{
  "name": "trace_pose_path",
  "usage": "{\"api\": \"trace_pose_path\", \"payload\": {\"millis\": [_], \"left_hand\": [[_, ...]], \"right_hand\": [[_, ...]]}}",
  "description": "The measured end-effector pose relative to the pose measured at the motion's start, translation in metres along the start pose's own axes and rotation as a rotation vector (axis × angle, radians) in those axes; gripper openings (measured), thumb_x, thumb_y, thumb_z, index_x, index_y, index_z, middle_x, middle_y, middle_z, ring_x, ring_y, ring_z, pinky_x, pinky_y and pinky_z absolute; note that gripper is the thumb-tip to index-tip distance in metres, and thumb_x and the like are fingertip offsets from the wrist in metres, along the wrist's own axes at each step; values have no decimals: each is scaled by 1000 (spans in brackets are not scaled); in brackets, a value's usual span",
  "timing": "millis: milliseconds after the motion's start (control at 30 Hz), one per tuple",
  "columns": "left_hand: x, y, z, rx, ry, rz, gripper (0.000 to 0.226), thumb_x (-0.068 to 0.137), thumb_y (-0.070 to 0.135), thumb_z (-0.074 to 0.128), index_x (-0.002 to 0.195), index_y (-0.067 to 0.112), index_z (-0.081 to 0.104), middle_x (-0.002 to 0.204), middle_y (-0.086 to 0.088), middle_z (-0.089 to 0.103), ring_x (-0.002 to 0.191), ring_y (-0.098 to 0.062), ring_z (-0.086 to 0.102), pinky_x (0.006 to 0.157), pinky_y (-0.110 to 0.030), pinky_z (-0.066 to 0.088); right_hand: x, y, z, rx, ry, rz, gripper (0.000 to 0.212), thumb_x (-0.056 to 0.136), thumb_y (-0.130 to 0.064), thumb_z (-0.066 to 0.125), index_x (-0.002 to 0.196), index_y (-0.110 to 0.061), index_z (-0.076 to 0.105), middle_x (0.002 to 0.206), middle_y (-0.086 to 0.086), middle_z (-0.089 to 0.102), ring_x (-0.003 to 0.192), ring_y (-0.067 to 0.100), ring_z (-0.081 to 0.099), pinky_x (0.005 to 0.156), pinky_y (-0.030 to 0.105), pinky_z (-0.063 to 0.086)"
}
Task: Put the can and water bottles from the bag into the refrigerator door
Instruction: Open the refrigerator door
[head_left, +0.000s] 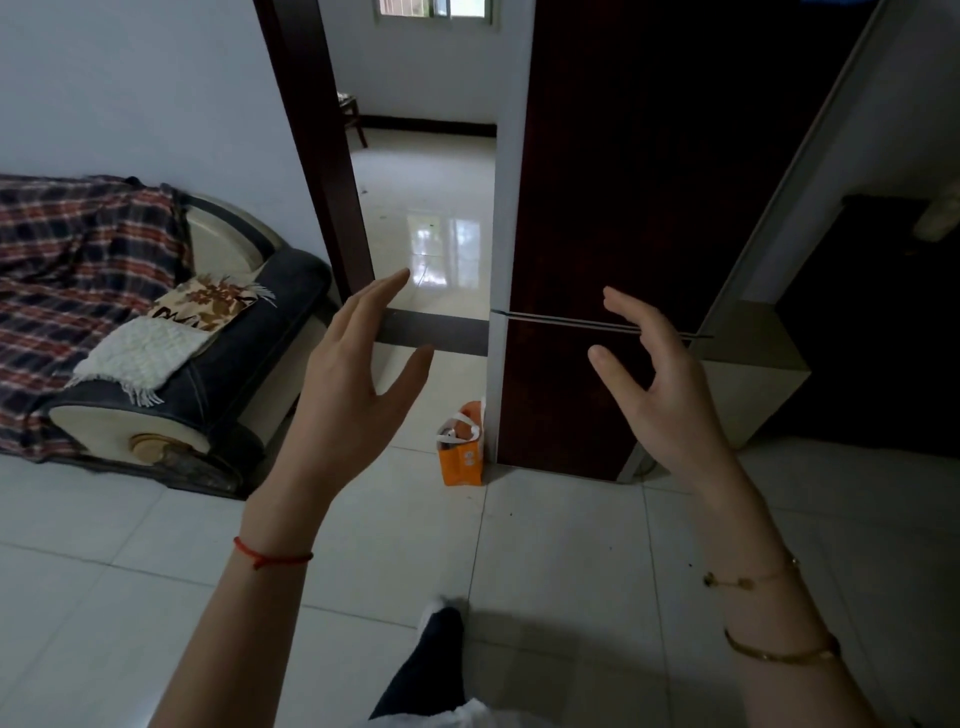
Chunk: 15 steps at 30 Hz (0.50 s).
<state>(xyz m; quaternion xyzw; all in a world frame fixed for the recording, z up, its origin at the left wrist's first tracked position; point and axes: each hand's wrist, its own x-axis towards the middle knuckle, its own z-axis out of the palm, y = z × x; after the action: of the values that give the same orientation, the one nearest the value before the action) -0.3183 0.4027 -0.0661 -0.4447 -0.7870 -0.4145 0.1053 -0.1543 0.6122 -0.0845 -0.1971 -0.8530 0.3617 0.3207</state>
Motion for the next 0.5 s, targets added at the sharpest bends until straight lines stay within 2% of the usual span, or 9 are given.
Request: {"api": "trace_pose_path", "payload": {"millis": [100, 267, 500], "left_hand": [[28, -18, 16, -19, -11, 2, 60, 93, 18, 63, 148, 13, 39, 147, -6, 49, 132, -16, 48, 110, -33, 42], [89, -60, 45, -59, -33, 20, 61, 92, 17, 64, 147, 13, 40, 144, -5, 51, 128, -17, 51, 107, -40, 46], [207, -122, 80, -114, -79, 87, 59, 93, 20, 63, 147, 12, 39, 151, -2, 46, 139, -16, 44, 109, -46, 45]], "right_hand": [[27, 17, 11, -13, 10, 9, 51, 96, -27, 55, 144, -23, 39, 147, -9, 44, 138, 2, 37, 106, -1, 23], [83, 41, 32, -53, 39, 38, 51, 96, -27, 55, 144, -22, 39, 146, -7, 44, 137, 3, 38, 104, -4, 22], [185, 60, 63, -110, 126, 71, 52, 96, -29, 54, 145, -23, 38, 147, -8, 43, 138, 5, 37, 105, -3, 22]]}}
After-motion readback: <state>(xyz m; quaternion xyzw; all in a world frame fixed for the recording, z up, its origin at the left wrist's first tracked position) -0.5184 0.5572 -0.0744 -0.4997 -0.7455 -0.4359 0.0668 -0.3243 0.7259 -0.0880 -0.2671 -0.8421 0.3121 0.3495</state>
